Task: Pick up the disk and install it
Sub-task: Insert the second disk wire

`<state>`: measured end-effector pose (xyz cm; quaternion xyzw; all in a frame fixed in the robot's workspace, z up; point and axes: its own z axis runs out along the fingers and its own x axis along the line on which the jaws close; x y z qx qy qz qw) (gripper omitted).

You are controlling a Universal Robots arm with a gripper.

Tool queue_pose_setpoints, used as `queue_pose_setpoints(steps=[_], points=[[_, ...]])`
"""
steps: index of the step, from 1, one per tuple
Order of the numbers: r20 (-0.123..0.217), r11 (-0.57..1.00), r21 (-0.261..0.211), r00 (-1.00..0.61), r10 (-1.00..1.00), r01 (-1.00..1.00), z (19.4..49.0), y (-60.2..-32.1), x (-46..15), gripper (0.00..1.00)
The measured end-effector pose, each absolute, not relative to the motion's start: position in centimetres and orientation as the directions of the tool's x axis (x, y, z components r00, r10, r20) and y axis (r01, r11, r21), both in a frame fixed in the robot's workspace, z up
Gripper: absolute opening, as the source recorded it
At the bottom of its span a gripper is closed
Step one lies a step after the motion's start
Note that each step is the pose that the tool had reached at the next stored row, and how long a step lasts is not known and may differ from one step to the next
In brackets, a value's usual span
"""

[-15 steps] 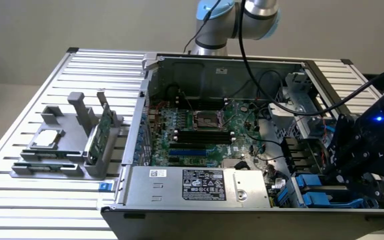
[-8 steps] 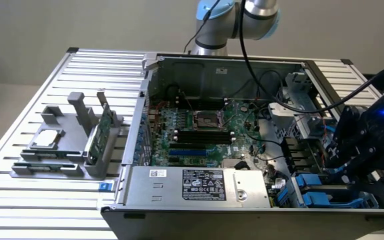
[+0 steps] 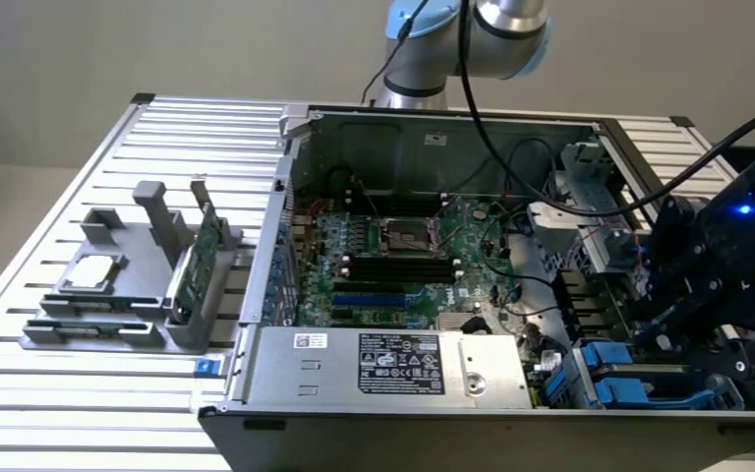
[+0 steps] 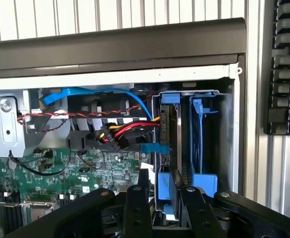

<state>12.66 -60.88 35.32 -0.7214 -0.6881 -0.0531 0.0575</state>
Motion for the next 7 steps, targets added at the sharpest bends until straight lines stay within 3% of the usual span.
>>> queue_pose_setpoints(steps=[7], points=[[0.156,-0.047,-0.01,0.048,0.987,0.999,35.31,-60.86,12.62,0.31]])
